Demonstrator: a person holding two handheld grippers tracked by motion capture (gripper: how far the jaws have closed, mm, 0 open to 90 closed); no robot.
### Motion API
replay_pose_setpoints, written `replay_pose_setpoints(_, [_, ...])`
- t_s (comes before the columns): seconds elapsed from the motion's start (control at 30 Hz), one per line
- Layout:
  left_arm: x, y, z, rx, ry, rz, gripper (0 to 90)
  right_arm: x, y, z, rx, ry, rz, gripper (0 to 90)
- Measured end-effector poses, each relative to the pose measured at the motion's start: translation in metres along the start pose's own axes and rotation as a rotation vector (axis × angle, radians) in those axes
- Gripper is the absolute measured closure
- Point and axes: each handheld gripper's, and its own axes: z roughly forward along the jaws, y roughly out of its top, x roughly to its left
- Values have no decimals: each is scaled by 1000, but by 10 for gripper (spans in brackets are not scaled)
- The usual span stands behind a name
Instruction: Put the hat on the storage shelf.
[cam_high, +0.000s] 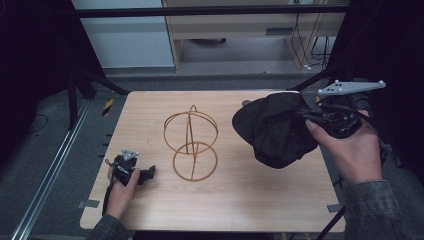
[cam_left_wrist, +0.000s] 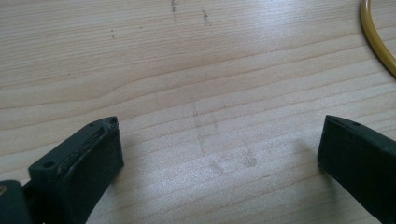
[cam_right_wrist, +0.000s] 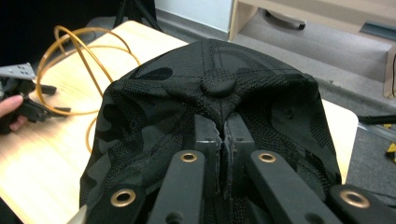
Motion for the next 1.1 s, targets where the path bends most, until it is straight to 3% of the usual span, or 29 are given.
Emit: replay_pose_setpoints(1.1, [0, 0, 0, 0, -3, 3, 0, 39, 56, 26, -102, -3, -25, 869])
